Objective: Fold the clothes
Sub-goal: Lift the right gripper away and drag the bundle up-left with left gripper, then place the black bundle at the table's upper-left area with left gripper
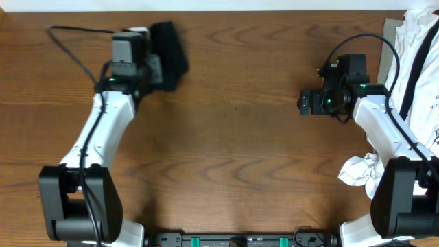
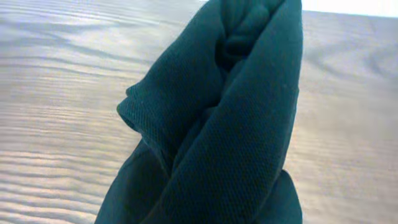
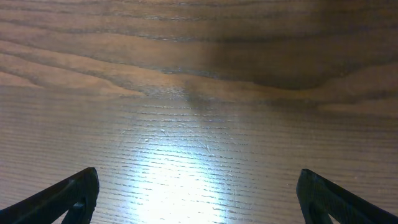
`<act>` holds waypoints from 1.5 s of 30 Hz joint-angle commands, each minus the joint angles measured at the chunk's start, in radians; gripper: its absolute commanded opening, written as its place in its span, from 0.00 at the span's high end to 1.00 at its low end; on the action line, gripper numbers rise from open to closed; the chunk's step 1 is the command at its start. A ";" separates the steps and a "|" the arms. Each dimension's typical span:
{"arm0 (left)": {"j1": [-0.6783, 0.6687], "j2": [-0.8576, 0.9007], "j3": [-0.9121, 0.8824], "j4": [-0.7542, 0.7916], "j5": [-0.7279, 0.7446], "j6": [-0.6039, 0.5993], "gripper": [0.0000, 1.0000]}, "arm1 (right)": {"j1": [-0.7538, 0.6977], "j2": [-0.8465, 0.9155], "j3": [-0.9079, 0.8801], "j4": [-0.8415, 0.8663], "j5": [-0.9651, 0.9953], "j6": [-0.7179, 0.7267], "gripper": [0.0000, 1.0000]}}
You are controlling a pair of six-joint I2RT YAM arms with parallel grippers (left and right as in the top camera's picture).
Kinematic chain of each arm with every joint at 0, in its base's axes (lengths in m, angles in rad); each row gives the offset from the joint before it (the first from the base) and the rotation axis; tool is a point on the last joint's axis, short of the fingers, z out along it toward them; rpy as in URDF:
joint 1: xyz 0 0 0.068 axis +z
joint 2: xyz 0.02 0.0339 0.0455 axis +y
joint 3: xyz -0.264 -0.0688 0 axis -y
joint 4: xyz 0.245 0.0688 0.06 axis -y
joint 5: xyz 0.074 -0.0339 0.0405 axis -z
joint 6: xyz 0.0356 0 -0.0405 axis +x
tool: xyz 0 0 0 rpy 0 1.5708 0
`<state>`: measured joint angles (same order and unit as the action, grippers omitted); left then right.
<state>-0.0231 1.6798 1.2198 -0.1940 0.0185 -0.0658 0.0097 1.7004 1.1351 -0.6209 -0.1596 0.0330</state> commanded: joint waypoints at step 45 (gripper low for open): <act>0.166 0.212 0.017 0.293 0.171 -0.265 0.94 | -0.003 -0.019 -0.006 -0.002 0.006 -0.005 0.01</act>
<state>0.0986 1.8900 1.2198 0.0860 0.2028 -0.3183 0.0097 1.7004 1.1351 -0.6209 -0.1593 0.0330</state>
